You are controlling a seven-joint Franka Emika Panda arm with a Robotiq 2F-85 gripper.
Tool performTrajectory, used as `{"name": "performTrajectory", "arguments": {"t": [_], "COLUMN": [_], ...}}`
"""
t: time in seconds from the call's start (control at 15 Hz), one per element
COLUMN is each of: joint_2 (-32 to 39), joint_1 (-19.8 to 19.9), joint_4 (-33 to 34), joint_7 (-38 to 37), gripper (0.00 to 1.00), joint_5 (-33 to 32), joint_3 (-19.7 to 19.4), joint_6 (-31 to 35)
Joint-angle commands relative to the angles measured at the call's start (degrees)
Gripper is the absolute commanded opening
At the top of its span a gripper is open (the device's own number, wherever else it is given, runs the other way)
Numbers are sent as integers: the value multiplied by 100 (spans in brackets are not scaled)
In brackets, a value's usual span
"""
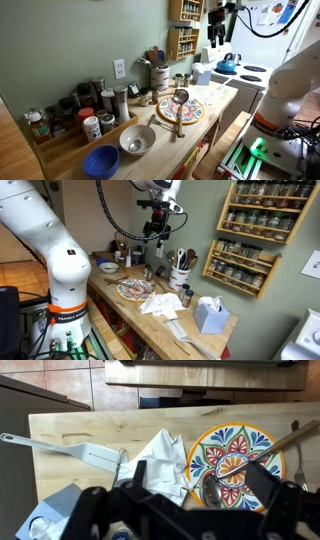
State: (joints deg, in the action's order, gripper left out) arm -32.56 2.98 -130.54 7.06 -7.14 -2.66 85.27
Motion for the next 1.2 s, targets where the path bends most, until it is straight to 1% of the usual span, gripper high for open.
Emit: {"name": "performTrajectory", "arguments": {"t": [0.0,0.2,0.27,0.4,0.53,0.73,0.87,1.13], "joint_2": [4,4,66,212,409,732,926,1419], "joint_1": [-63,-63,-78,-23,49,215,356,624], "joint_4": [14,14,118,502,1026,1864,2301,3030], "joint_7": [-26,-26,-44,-178,-120,17,98,237], "gripper": [100,100,100,100,100,100,100,100], "joint_5": [-19,-19,125,606,994,1508,1891,2919], "joint_3": [-47,-47,-77,-267,-511,-1024,-1407,-2147], "joint_6": [-17,-17,-33,92,-15,-25,0,88]}}
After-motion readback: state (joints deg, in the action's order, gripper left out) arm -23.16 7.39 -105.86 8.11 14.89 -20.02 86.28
